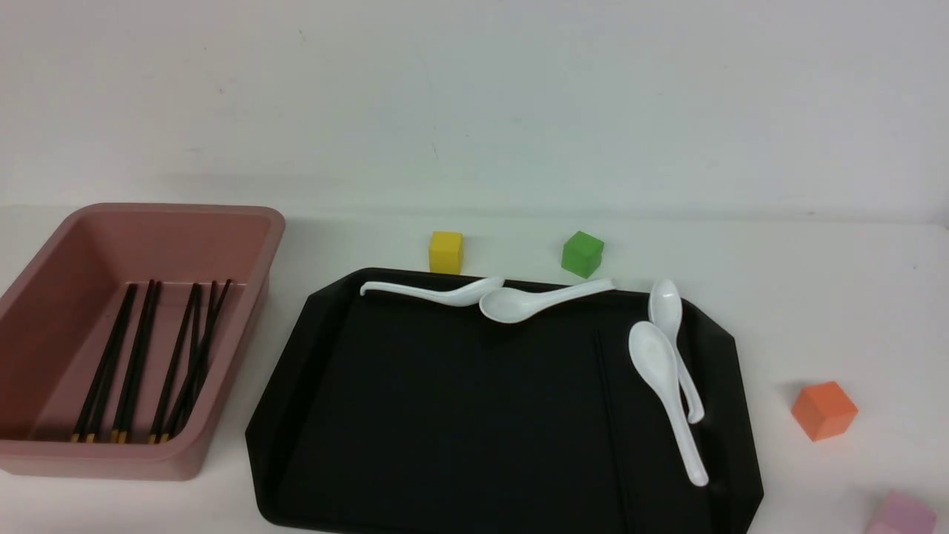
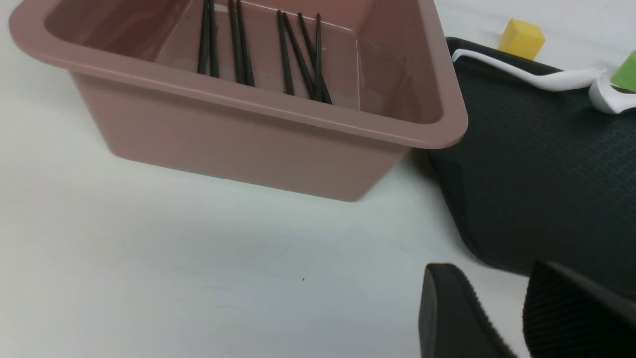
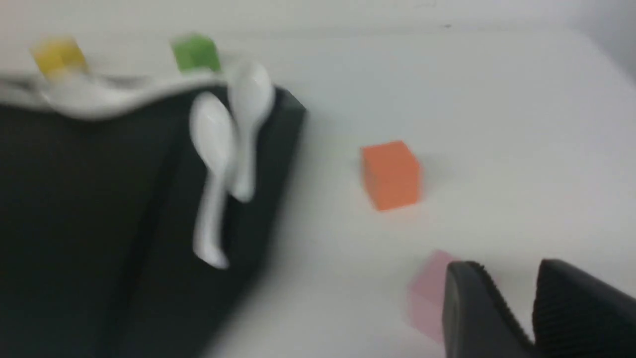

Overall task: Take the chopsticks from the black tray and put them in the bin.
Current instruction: Use the right arm to grab a pair of chopsticks

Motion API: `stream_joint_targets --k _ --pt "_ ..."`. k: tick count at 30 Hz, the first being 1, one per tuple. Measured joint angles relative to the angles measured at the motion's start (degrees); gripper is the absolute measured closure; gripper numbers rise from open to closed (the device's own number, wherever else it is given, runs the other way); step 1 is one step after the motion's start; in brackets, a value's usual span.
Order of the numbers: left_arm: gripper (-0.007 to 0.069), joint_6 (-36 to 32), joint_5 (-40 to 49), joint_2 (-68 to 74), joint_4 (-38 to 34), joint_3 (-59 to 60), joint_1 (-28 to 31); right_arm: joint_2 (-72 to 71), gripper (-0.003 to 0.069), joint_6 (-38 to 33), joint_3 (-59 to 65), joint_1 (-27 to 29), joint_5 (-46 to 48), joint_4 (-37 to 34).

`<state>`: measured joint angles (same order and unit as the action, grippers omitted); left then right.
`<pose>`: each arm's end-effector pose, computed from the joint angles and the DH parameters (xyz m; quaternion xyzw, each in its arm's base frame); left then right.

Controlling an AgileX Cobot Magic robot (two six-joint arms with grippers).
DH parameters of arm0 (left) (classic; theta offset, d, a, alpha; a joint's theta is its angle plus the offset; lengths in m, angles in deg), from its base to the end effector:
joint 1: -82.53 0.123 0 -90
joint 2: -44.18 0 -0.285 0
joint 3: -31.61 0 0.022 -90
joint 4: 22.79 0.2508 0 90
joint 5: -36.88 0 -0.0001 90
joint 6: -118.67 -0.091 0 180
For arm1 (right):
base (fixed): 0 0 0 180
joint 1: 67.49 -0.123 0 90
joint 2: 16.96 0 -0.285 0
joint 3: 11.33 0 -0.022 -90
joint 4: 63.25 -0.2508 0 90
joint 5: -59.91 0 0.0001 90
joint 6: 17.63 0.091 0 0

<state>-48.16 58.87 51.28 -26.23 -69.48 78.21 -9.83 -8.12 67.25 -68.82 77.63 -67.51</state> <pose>0.0521 -0.0060 0.1695 -0.0783 0.8050 -0.1145 0.5768 0.0541 0.0033 0.1779 0.0767 0.7809 0.0892 0.6135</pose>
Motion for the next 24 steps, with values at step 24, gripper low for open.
stream_joint_targets --k 24 --pt "0.0386 0.0 0.0 0.0 0.0 0.0 0.0 0.3 0.0473 9.06 -10.11 0.0 -2.45 -27.26"
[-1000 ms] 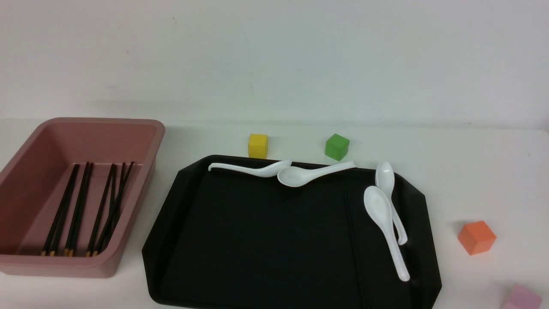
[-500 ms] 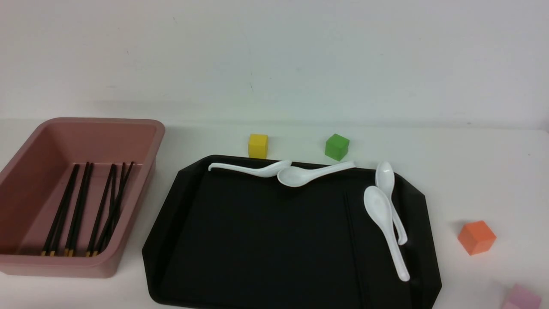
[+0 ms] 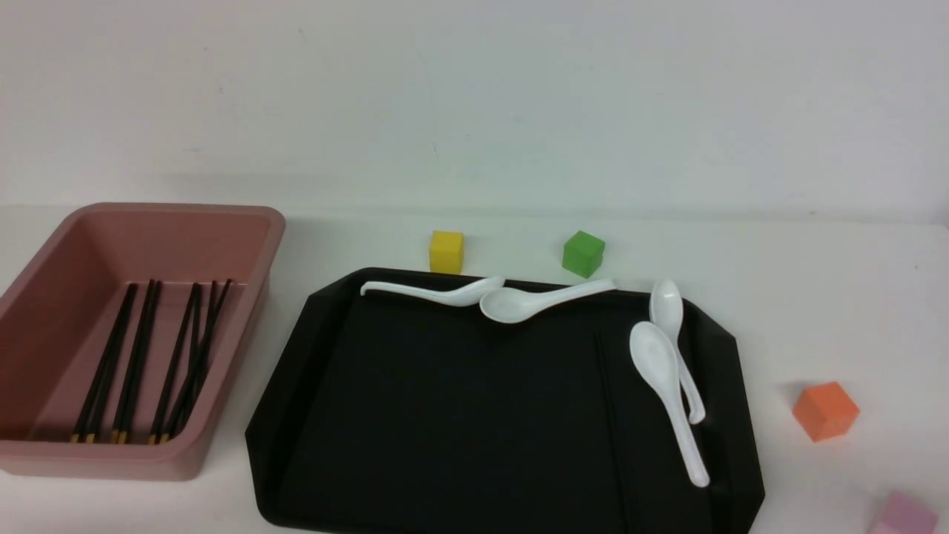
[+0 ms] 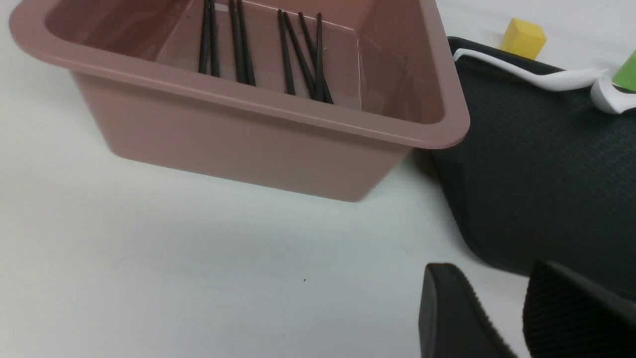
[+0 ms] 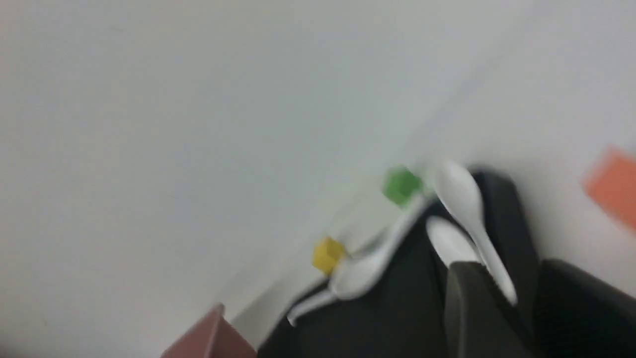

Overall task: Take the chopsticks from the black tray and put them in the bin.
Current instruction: Use the right arm to grab a pair of chopsticks

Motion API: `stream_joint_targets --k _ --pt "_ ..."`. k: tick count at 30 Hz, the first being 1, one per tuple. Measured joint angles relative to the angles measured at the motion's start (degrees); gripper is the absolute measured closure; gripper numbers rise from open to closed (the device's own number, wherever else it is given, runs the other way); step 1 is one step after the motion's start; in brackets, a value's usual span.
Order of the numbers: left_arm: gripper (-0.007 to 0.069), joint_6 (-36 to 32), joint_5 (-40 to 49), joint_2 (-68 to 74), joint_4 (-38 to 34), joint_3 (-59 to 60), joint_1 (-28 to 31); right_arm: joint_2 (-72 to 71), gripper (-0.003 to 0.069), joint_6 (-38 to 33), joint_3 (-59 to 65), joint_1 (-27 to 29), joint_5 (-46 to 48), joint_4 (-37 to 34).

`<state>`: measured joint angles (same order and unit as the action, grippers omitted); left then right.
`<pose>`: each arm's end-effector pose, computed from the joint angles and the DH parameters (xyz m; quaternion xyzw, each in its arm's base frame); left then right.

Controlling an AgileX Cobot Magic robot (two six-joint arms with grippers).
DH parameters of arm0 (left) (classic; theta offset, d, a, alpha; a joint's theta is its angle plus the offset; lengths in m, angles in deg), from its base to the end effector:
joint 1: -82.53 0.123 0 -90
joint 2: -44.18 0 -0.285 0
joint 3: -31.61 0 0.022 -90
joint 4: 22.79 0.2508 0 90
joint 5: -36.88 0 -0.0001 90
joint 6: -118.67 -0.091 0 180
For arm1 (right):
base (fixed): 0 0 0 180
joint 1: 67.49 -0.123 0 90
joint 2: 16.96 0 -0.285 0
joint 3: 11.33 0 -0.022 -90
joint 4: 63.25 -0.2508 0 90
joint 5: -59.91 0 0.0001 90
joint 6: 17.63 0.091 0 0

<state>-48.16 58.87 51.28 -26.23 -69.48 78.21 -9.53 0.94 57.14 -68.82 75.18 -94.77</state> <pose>0.0521 -0.0060 0.1695 -0.0783 0.8050 -0.1145 0.5768 0.0451 0.0136 0.2438 0.2386 0.6591 0.3473 0.6229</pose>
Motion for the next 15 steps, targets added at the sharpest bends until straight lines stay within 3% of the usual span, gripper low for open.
stream_joint_targets --k 4,7,12,15 --pt "0.0386 0.0 0.0 0.0 0.0 0.0 0.0 5.6 0.0578 -9.61 -10.28 0.0 1.62 3.41" --pt "0.0386 0.0 0.0 0.0 0.0 0.0 0.0 13.16 0.0659 -14.58 -17.81 0.0 9.04 6.47" --pt "0.0386 0.0 0.0 0.0 0.0 0.0 0.0 30.74 0.0669 -16.46 -25.44 0.0 29.88 10.74" --pt "0.0386 0.0 0.0 0.0 0.0 0.0 0.0 39.66 0.0667 -16.91 -26.36 0.0 37.76 10.58"
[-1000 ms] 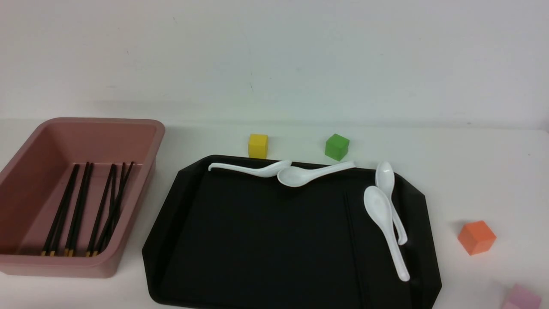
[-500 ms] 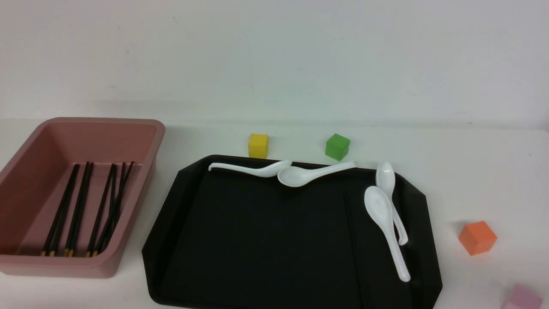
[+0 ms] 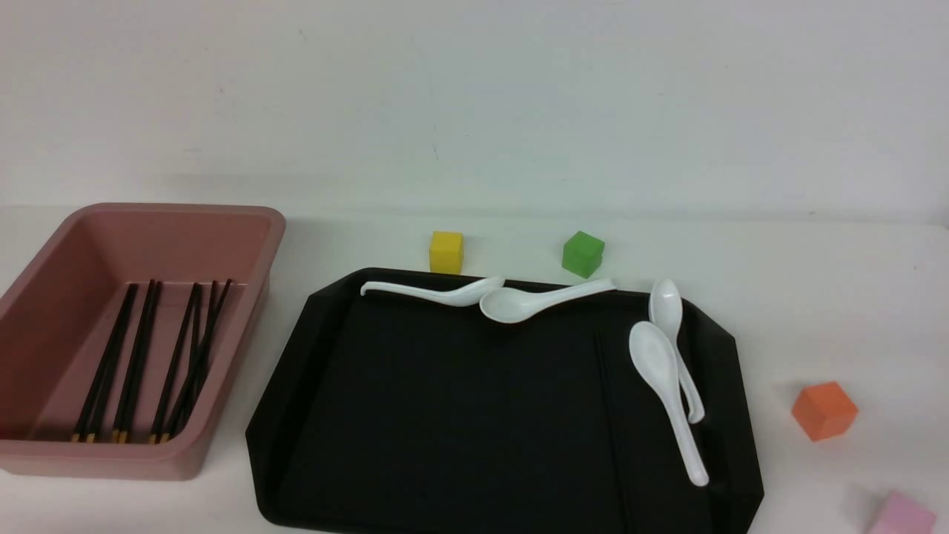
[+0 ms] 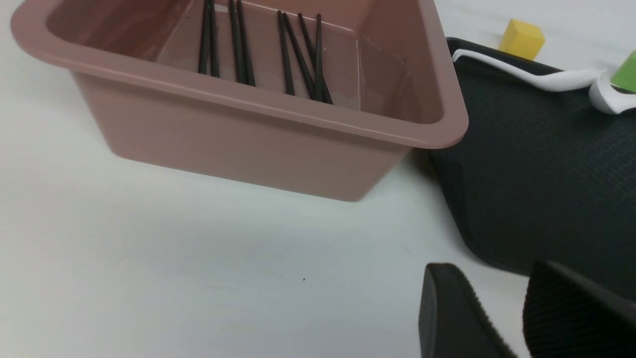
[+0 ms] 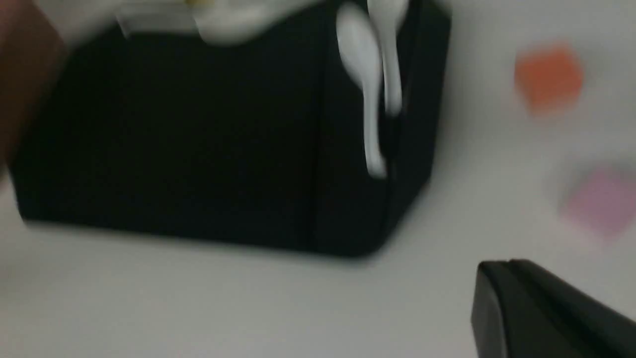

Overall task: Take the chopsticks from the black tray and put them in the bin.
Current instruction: Use the right arm to grab a pair of chopsticks

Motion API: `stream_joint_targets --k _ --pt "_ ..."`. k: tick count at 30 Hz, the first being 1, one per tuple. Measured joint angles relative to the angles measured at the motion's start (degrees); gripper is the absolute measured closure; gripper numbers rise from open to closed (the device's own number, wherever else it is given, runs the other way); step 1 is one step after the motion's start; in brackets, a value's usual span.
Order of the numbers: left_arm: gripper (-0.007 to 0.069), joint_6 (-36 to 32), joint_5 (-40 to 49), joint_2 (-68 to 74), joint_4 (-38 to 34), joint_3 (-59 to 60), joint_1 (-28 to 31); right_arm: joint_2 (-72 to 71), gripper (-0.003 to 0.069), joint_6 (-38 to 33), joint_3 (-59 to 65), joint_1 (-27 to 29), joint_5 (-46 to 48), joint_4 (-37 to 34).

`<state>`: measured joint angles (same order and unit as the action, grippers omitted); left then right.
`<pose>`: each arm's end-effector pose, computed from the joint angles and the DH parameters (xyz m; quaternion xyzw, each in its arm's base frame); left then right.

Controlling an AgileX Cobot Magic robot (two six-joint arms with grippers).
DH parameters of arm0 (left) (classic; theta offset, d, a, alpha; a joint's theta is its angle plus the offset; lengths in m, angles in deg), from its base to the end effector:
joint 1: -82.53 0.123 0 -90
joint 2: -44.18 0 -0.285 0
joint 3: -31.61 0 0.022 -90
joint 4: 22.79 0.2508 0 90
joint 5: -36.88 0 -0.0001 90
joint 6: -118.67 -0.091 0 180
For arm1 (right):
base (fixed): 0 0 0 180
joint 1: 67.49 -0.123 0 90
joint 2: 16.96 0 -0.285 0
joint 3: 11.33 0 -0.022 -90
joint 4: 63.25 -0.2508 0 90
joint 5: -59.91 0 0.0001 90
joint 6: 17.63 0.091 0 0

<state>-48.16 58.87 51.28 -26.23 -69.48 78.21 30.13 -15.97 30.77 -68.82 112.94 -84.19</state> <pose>0.0521 -0.0060 0.1695 -0.0783 0.8050 -0.1145 0.5768 0.1114 0.0286 0.2901 0.0591 0.9302 0.1810 0.3137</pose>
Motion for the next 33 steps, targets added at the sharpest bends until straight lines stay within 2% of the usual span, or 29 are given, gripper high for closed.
stream_joint_targets --k 2,3,5,6,7,8,9,11,13,16,20,27,31,33 --pt "0.0386 0.0 0.0 0.0 0.0 0.0 0.0 4.44 0.0667 -1.23 -0.14 0.0 2.62 -1.52" --pt "0.0386 0.0 0.0 0.0 0.0 0.0 0.0 8.62 0.0667 -4.24 -0.14 0.0 3.9 -5.05" --pt "0.0386 0.0 0.0 0.0 0.0 0.0 0.0 13.87 0.0664 -11.65 -0.14 0.0 5.01 -12.09" --pt "0.0386 0.0 0.0 0.0 0.0 0.0 0.0 16.62 0.0664 -19.08 -0.2 0.0 6.02 -18.72" --pt "0.0386 0.0 0.0 0.0 0.0 0.0 0.0 17.06 0.0664 -19.08 -0.2 0.0 6.02 -19.67" --pt "0.0386 0.0 0.0 0.0 0.0 0.0 0.0 20.31 0.0662 -27.27 -0.45 0.0 7.74 -26.91" --pt "0.0386 0.0 0.0 0.0 0.0 0.0 0.0 21.8 0.0662 -29.5 -0.65 0.0 8.31 -29.7" --pt "0.0386 0.0 0.0 0.0 0.0 0.0 0.0 24.81 0.0661 -31.92 -1.88 -0.13 8.63 -33.14" --pt "0.0386 0.0 0.0 0.0 0.0 0.0 0.0 28.38 0.066 -31.71 -4.39 -1.27 7.67 -31.47" --pt "0.0386 0.0 0.0 0.0 0.0 0.0 0.0 32.22 0.0659 -25.22 -8.96 -5.39 6.13 -23.99" --pt "0.0386 0.0 0.0 0.0 0.0 0.0 0.0 37.86 0.0659 -11.22 -15.01 -14.63 4.94 -9.67" --pt "0.0386 0.0 0.0 0.0 0.0 0.0 0.0 48.1 0.0625 20.7 -24.1 -30.4 -1.3 14.78" --pt "0.0386 0.0 0.0 0.0 0.0 0.0 0.0 53.39 0.0552 29.28 -27.32 -32.99 -3.49 20.94" --pt "0.0386 0.0 0.0 0.0 0.0 0.0 0.0 56.03 0.0504 30.57 -28.5 -32.99 -4.22 21.65"
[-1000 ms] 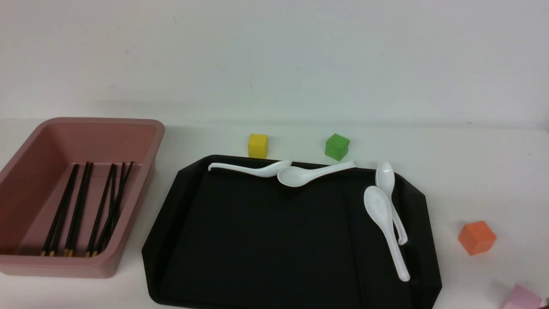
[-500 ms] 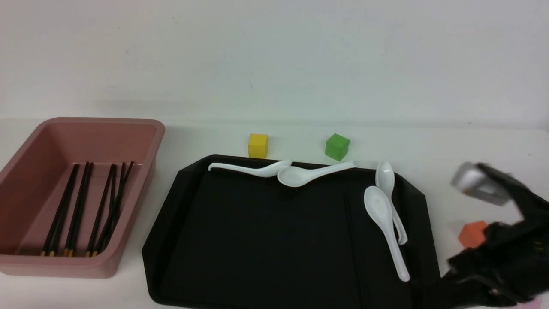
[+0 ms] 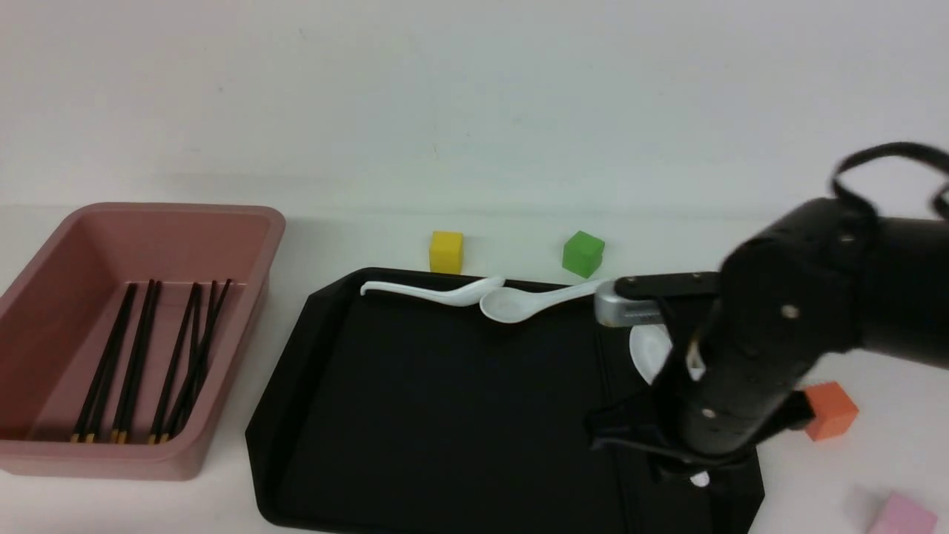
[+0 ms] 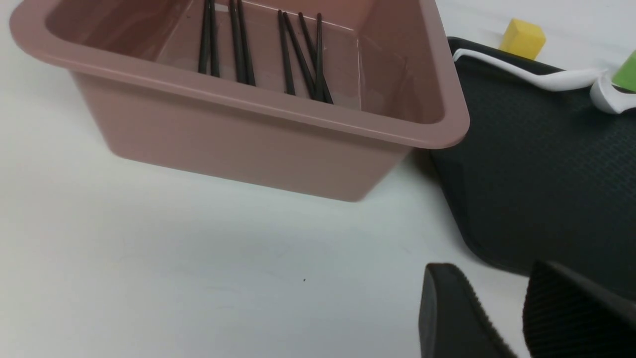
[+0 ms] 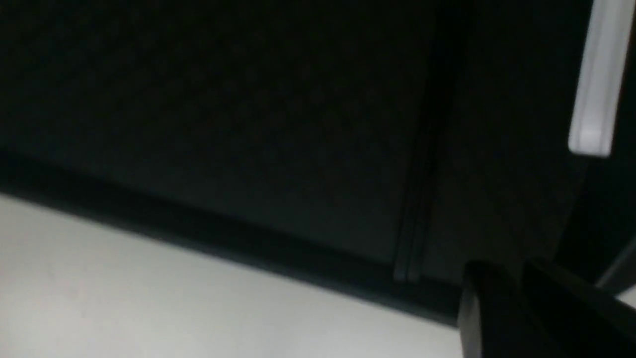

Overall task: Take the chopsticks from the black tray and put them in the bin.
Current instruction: Use the right arm to grab a pair of chopsticks

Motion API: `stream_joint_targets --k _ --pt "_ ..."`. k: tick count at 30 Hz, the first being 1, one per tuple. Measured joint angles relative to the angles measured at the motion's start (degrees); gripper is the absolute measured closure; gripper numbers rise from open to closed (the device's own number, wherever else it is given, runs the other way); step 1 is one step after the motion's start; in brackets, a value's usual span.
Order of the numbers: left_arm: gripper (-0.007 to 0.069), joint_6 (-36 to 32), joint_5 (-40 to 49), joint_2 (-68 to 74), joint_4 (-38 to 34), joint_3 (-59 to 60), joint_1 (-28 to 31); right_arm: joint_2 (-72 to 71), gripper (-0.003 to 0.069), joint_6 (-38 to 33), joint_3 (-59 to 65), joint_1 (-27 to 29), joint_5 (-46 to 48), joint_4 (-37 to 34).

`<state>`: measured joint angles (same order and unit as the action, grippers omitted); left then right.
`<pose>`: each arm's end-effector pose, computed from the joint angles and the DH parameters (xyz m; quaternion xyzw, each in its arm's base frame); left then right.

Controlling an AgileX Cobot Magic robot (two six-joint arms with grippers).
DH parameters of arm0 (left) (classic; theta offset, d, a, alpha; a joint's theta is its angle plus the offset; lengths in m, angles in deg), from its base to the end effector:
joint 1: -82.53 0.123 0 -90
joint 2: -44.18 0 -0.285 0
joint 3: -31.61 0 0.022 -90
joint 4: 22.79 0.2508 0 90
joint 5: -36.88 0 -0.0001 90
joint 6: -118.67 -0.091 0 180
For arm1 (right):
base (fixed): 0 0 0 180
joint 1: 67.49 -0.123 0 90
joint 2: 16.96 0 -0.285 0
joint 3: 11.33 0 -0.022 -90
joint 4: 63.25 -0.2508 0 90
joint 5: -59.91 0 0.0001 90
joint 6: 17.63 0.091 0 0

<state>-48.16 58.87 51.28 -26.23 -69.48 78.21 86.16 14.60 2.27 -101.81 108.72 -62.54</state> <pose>0.0521 -0.0060 0.1695 -0.0783 0.8050 -0.1145 0.5768 0.2658 0.1804 0.2193 -0.0216 0.9918 0.0648 0.1081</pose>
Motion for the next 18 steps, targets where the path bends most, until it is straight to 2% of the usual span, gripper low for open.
stream_joint_targets --k 3,6,8,14,18 --pt "0.0386 0.0 0.0 0.0 0.0 0.0 0.0 3.75 0.0407 0.73 -1.18 0.0 -1.2 0.46" --pt "0.0386 0.0 0.0 0.0 0.0 0.0 0.0 6.92 0.0337 0.84 -1.65 0.0 -2.64 0.46" --pt "0.0386 0.0 0.0 0.0 0.0 0.0 0.0 8.36 0.0316 0.92 -1.77 0.0 -3.45 0.46" --pt "0.0386 0.0 0.0 0.0 0.0 0.0 0.0 12.58 0.0298 1.06 -1.84 0.0 -5.39 0.46" --pt "0.0386 0.0 0.05 0.0 0.0 0.0 0.0 13.87 0.0319 1.06 -2.05 0.0 -5.67 0.46"
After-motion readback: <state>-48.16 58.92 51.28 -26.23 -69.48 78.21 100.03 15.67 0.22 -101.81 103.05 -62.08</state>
